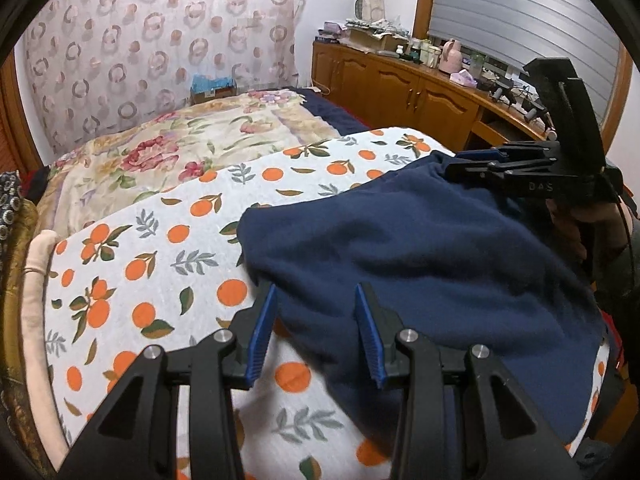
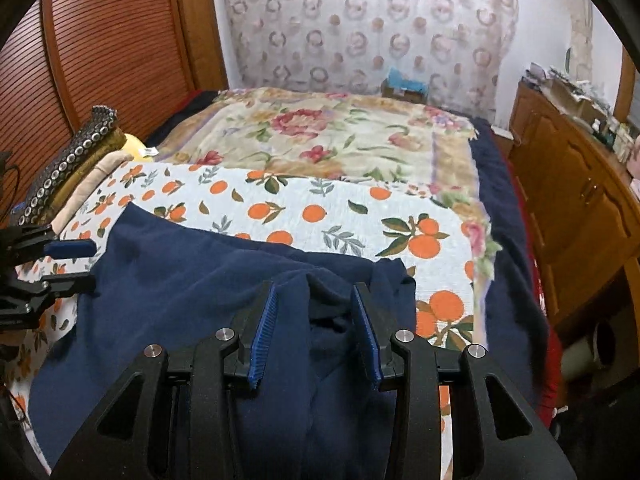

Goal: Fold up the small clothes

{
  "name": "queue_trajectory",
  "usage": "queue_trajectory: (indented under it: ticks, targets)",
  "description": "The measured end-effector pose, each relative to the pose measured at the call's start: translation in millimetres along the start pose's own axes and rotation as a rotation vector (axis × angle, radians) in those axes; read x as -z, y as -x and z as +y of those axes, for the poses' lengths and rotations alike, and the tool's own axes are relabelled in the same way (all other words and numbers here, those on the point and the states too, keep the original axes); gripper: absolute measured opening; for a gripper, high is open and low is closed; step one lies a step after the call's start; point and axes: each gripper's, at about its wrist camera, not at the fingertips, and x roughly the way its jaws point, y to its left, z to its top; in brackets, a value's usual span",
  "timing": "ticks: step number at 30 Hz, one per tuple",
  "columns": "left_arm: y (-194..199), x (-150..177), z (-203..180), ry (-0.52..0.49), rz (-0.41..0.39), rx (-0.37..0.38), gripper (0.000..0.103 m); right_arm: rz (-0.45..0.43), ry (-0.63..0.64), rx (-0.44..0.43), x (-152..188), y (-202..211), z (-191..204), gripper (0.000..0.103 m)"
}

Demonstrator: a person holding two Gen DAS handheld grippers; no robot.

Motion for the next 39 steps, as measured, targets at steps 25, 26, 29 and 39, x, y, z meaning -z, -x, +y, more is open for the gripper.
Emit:
queue_trajectory:
  ticks: [25,26,29,39]
  targets:
    - [-15.3,-3.8,13.8,0.038,0.0,-0.023,0.039,-0.26,-0.081,0.158,-14.8,50.2,-24.6,0.0]
    - [-15.0,-3.7,14.3,0.041,0.0,-0.025,0.039,-0.24,-0.099,0.149,-16.7,47.3,-32.2,0.0]
    - [-12.7,-2.6,14.9,0.044,-0.002,-0.027,0.039,-0.189,-0.132,0.075,-17.2,38.6,-42.9,0.0]
    - [-9.8,0.9,15.8,0.038,0.011,-0.018,0.039,-0.015,0.006,-0.02,-13.6,-4.4,-2.8,0.034]
